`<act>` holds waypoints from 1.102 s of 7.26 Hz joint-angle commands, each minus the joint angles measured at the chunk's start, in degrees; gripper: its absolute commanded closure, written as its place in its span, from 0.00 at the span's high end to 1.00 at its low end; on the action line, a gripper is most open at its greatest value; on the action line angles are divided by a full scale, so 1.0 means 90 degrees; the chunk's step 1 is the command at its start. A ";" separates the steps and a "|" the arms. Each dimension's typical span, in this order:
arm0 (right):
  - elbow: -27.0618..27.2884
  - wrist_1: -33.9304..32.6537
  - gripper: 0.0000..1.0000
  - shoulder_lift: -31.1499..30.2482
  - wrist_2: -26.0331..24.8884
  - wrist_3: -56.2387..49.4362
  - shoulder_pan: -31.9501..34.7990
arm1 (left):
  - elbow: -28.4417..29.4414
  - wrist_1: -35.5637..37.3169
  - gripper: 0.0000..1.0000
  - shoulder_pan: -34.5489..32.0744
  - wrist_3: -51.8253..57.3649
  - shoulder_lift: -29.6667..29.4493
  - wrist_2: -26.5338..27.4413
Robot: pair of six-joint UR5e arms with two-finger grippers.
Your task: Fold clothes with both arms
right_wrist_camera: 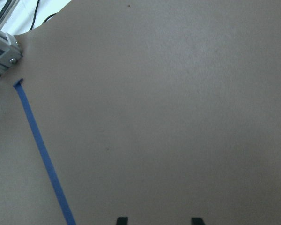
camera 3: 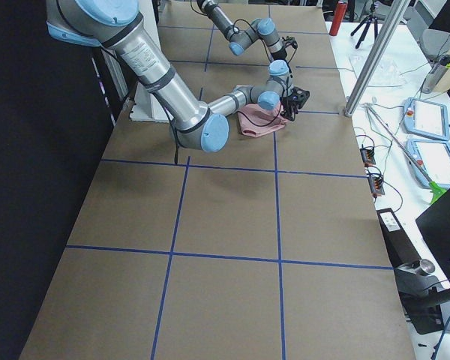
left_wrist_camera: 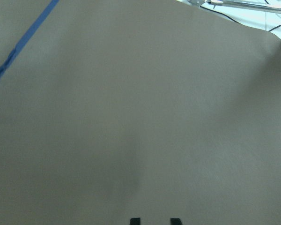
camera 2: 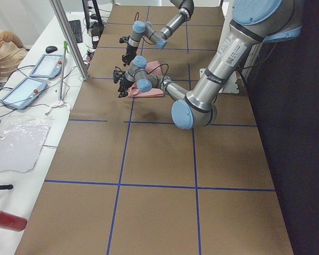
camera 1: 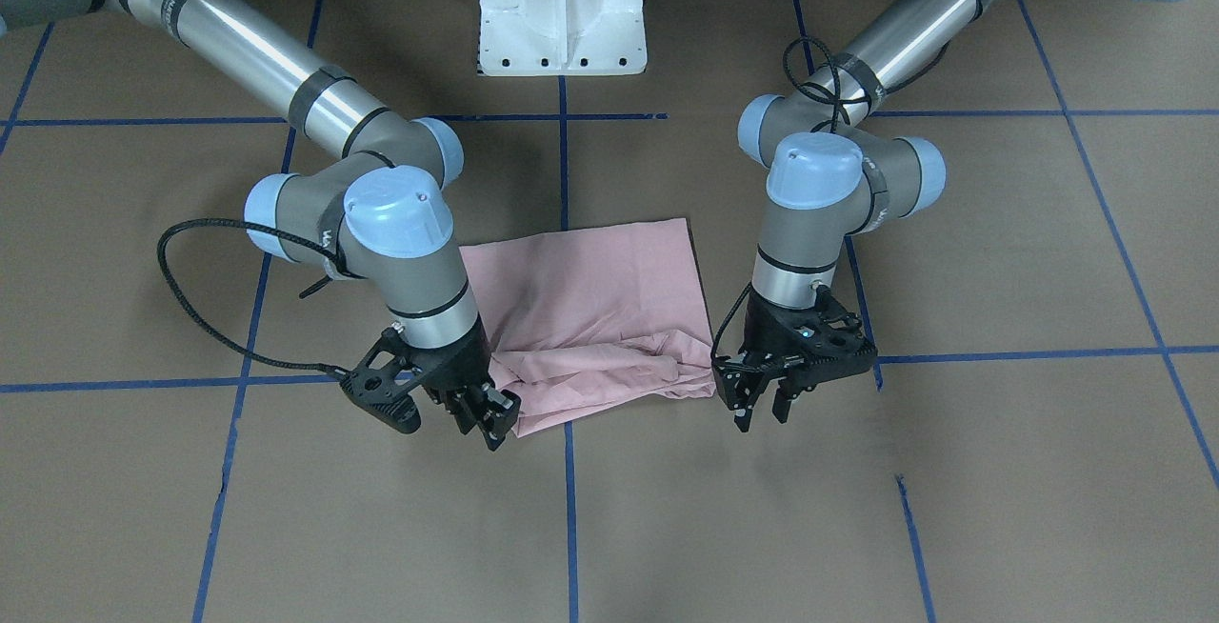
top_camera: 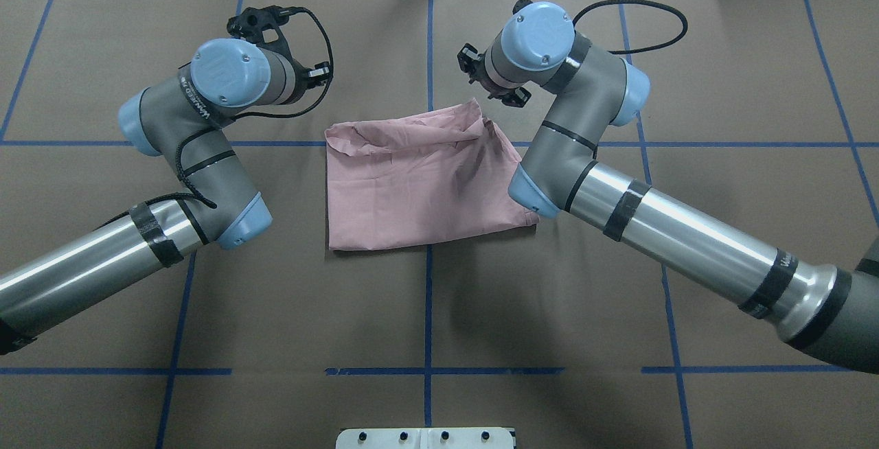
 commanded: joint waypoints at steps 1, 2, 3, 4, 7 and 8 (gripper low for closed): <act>0.0257 0.0155 1.00 -0.0334 0.0564 -0.0605 0.0451 | -0.0240 -0.0138 0.64 -0.0060 0.0149 0.0117 -0.0052; 0.0425 0.0107 1.00 -0.0472 0.1097 -0.0636 0.0723 | -0.0523 -0.0196 0.63 -0.0205 0.0208 0.0369 -0.0410; 0.0571 0.0087 1.00 -0.0667 0.1798 -0.0955 0.1122 | -0.0854 -0.0187 0.63 -0.0555 0.0595 0.0585 -0.1255; 0.0785 0.0087 1.00 -0.1084 0.2260 -0.1510 0.1542 | -0.1186 -0.0168 0.63 -0.1032 0.1295 0.0877 -0.2008; 0.1188 -0.0486 1.00 -0.2510 0.3249 -0.5502 0.3035 | -0.1288 -0.0100 0.63 -0.2778 0.4854 0.1911 -0.3973; 0.1159 -0.1079 1.00 -0.2736 0.3222 -0.7192 0.3456 | -0.1210 -0.0090 0.63 -0.3336 0.5794 0.2234 -0.4258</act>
